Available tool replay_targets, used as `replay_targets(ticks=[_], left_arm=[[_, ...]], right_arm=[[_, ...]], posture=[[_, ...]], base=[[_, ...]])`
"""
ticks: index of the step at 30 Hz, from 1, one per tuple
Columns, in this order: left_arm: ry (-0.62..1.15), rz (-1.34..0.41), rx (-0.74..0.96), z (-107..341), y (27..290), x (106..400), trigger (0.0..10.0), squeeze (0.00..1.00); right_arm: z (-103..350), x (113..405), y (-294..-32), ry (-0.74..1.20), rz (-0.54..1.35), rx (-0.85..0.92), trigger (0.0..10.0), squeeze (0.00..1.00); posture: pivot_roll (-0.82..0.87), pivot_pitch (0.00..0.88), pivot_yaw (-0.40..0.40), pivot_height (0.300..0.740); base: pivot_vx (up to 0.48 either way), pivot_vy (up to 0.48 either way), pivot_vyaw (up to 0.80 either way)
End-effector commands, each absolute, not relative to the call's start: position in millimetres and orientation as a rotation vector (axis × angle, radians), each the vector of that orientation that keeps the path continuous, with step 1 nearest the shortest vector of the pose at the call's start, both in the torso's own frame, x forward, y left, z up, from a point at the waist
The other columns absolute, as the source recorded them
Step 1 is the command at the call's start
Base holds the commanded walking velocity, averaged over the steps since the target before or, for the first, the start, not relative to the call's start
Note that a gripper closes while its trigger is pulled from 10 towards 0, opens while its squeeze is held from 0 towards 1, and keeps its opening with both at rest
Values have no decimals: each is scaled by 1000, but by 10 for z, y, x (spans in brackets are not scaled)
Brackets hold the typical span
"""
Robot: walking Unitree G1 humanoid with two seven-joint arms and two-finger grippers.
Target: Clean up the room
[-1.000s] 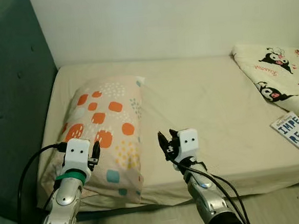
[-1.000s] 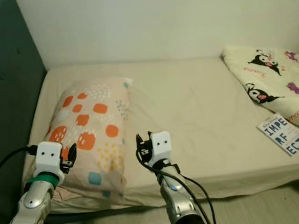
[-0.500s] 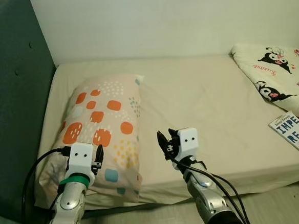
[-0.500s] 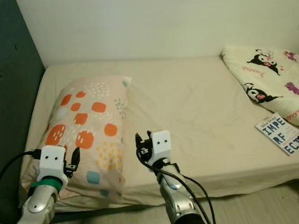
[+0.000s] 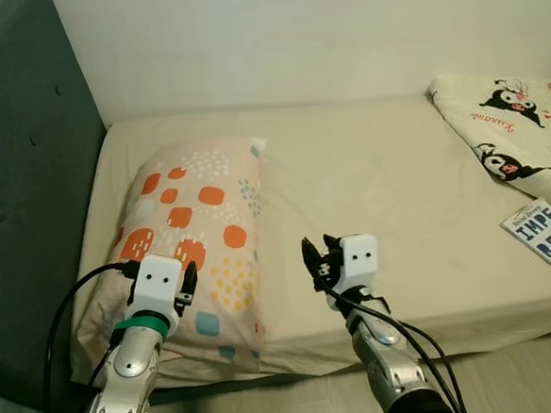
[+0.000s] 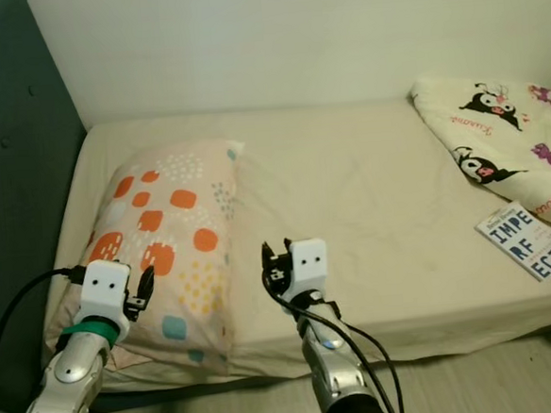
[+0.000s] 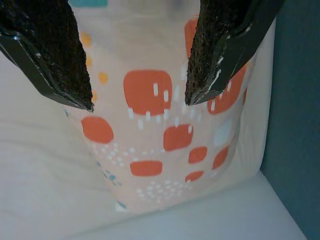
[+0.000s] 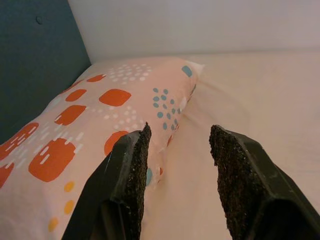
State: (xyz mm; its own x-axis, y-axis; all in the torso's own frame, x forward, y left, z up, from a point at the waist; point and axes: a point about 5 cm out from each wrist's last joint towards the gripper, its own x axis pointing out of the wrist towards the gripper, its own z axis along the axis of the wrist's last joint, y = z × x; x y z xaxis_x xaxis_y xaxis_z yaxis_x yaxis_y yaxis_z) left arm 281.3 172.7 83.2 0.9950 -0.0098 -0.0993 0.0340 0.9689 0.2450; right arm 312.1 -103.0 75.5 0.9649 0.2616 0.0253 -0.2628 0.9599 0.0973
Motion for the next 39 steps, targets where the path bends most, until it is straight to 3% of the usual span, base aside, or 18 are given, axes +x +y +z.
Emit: replay_targets(ticks=[1,23,39], left_arm=[[120,-18,253,788,1731,2781,10000,0],[149,-15,256,700,1693,2705,10000,0],[154,-12,256,694,1693,2702,10000,0]], right_arm=[[682,3099,-1059,22,258,95,10000,0],[651,3083,-963,36,313,80,10000,0],[640,3069,-944,38,323,70,10000,0]], posture=[[199,25,5,736],[215,20,-16,736],[214,28,-12,736]], base=[[0,0,0],[0,0,0],[0,-471,0]])
